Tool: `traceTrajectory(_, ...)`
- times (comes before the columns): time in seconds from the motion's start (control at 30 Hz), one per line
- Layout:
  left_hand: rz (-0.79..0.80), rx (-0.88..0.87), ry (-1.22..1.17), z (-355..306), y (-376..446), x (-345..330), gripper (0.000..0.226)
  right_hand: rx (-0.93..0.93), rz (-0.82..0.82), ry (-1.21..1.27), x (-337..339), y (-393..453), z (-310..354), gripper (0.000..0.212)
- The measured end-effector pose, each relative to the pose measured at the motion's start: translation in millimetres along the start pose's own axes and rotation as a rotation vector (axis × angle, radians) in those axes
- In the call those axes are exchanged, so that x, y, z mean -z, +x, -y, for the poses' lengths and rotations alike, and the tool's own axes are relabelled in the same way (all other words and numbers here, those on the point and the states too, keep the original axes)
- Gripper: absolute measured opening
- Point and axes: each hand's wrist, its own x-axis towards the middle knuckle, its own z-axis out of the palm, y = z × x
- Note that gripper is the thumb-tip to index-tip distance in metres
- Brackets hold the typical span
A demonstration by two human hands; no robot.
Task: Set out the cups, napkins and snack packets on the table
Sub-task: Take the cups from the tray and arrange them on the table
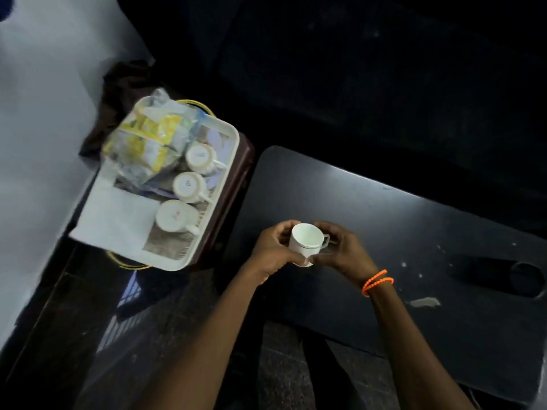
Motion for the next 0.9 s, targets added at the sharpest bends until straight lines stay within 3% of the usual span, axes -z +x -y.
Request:
traceTrajectory(0.1,0.015,-0.109,0.206,6,26,-49,0.078,0.059,-0.187,-0.167,20,-8,-27,0.077)
traceTrajectory(0.3,0.041,-0.391,0.511,25,62,-130,0.05,0.127,-0.56,-0.257,46,-22,-89,0.064)
traceTrajectory(0.67,0.114,-0.484,0.6,56,81,-173,0.054,0.044,-0.648,-0.343,67,-27,-130,0.064)
traceTrajectory(0.8,0.132,-0.406,0.595,51,71,-159,0.072,-0.106,-0.585,-0.482,62,-33,-112,0.096)
traceTrajectory(0.9,-0.075,-0.371,0.497,37,52,-121,0.065,-0.079,-0.731,-0.484,38,-41,-84,0.109)
